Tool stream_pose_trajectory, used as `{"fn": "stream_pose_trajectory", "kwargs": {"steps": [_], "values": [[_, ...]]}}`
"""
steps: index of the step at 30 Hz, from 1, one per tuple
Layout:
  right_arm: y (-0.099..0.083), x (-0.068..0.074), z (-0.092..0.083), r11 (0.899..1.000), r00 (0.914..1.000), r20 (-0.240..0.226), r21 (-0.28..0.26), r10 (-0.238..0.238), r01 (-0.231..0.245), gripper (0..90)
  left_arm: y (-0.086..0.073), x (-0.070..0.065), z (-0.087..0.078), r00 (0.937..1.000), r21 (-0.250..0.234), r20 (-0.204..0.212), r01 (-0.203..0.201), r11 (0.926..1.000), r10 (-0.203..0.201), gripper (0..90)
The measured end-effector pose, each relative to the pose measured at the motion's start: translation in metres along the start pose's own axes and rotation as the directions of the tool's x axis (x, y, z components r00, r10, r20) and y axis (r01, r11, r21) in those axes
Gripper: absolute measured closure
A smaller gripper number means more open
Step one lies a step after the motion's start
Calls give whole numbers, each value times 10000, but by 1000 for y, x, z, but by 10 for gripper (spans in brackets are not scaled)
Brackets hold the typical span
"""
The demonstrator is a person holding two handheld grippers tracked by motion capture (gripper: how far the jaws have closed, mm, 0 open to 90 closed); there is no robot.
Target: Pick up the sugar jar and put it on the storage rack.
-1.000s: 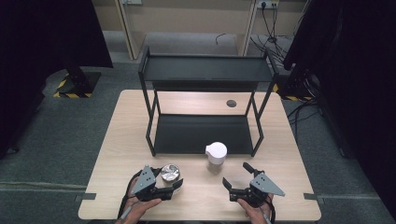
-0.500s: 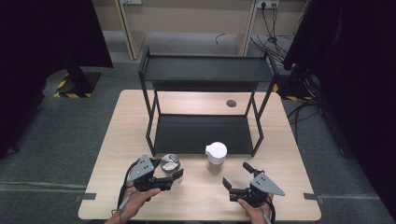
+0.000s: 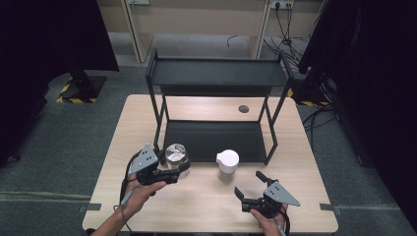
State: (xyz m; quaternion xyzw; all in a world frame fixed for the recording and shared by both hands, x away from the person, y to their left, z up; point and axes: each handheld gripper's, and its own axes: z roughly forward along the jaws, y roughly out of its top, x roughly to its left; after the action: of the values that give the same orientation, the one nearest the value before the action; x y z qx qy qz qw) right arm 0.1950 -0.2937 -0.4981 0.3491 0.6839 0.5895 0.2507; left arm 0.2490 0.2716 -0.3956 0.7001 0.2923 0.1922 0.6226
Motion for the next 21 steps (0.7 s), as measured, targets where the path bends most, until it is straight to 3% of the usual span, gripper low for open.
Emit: {"fn": "stream_pose_trajectory", "kwargs": {"steps": [11, 21], "values": [[0, -1, 0, 10000, 10000, -26, -31, 25, -26, 7, 39, 16, 6, 10000, 64, -13, 0, 10000, 0, 313], [-1, -2, 0, 10000, 10000, -34, -40, 28, -28, 7, 89, 27, 10, 10000, 64, 84, -23, 10000, 22, 313]]}}
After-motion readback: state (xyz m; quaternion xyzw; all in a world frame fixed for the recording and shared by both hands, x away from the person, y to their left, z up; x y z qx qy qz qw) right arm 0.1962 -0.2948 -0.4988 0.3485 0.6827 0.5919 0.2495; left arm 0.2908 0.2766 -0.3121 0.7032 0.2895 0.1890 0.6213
